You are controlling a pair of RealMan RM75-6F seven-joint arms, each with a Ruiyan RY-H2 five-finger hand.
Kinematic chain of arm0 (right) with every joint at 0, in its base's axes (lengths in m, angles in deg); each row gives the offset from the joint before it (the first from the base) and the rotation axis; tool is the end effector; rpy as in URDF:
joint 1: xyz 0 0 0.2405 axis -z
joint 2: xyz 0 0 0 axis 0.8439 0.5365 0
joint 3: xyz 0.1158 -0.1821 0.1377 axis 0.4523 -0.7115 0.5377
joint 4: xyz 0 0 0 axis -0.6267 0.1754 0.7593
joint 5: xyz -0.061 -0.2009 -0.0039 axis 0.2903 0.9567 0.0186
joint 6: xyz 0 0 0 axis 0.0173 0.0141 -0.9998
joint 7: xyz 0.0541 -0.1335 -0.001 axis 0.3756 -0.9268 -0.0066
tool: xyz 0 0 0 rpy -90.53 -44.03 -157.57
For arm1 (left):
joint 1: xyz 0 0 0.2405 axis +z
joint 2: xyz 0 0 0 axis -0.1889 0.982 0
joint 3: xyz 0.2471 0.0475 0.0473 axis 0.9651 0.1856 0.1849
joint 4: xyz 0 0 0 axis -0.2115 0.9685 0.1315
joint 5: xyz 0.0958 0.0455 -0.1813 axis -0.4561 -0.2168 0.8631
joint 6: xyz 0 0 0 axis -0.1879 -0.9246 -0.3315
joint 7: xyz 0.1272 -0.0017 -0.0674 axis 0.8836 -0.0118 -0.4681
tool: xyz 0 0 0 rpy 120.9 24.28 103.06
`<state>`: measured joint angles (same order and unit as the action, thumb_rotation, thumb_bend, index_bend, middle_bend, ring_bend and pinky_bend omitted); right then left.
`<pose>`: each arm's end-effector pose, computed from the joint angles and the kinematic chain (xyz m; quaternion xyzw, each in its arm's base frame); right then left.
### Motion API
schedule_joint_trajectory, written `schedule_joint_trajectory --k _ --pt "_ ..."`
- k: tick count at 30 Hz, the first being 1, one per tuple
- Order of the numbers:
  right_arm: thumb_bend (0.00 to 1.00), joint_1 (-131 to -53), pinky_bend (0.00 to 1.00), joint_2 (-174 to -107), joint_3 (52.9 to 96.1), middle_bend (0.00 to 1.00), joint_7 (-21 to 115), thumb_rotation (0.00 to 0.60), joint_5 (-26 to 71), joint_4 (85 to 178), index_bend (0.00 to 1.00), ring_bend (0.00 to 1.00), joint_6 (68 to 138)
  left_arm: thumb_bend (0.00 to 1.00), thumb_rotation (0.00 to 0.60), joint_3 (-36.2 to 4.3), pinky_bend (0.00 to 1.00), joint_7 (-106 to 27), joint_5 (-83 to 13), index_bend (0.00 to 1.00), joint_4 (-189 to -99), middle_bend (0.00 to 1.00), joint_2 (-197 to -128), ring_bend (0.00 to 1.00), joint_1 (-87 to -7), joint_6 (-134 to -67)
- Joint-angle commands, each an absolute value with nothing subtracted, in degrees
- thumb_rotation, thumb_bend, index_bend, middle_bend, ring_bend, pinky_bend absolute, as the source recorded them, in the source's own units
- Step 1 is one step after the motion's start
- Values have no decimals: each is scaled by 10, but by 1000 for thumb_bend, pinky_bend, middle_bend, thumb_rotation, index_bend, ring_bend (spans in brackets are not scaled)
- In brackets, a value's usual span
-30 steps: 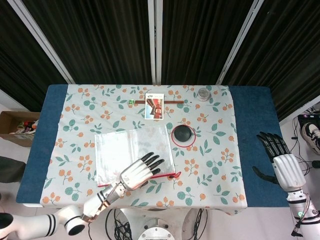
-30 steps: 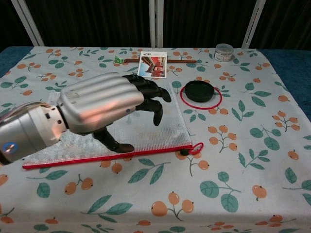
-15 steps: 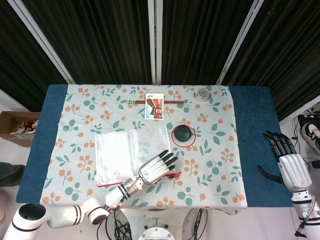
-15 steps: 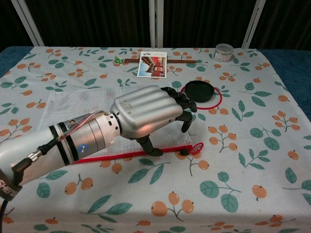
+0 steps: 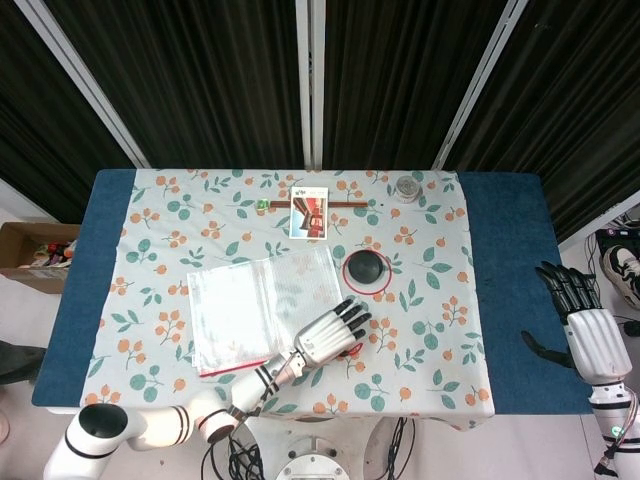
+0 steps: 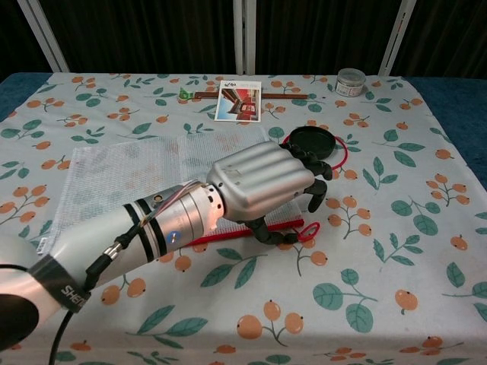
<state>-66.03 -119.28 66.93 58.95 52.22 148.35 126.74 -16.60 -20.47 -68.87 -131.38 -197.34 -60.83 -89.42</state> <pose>-0.2901 -0.1988 0.1735 0.5964 -0.3860 0.4846 0.5104 -0.0344 0.2797 -0.1581 -0.8515 -0.1397 -0.4300 0.2654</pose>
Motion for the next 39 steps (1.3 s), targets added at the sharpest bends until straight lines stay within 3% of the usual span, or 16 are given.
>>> schedule_joint_trajectory --k 1,19,29,39 --pt "160 -659 0 -1192 670 53 590 600 522 1483 27 0 1268 119 600 -170 170 -212 -684 417 -1306 160 -1983 130 -621 -892" --pt "160 -658 0 -1196 674 53 612 600 516 1466 27 0 1263 103 600 -183 174 -175 -625 427 -1302 161 -1989 130 -643 -869" --pt "160 -655 0 -1196 675 53 616 600 514 1464 27 0 1264 225 600 -178 174 -187 -610 452 -1304 161 -1997 129 -654 -861" --pt "160 -655 0 -1197 677 53 617 600 512 1463 27 0 1261 226 600 -169 175 -197 -605 511 -1288 161 -2005 130 -657 -866"
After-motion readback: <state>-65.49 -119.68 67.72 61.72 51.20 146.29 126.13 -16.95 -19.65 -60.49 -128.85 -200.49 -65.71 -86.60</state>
